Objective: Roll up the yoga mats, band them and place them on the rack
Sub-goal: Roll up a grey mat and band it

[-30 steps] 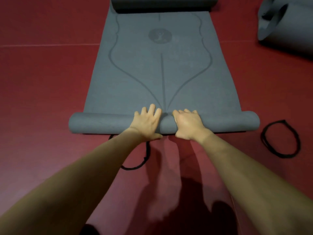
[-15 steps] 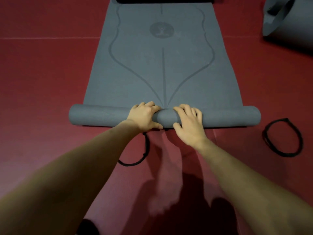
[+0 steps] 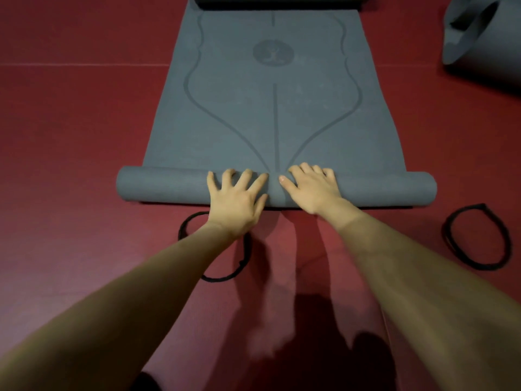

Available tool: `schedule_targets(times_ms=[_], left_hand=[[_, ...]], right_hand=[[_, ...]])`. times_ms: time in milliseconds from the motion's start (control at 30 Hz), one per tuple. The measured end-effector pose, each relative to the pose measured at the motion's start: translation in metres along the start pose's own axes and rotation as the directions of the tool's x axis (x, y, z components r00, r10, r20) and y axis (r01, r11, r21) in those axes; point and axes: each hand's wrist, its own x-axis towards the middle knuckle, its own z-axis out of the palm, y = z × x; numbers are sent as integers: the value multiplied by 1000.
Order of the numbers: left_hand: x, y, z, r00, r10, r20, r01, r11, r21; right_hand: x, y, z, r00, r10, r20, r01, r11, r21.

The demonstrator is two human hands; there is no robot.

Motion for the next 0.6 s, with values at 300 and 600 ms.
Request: schedule_targets(times_ms=[300,600], left_hand=[[45,3,-5,981,-132,139,142,987,-70],[65,20,-19,982,-166,94,158,983,88]], right_hand=[[-31,-3,19,897,-70,-436,69,997,-20],[22,1,0,976,-1,-218,14,998,60]])
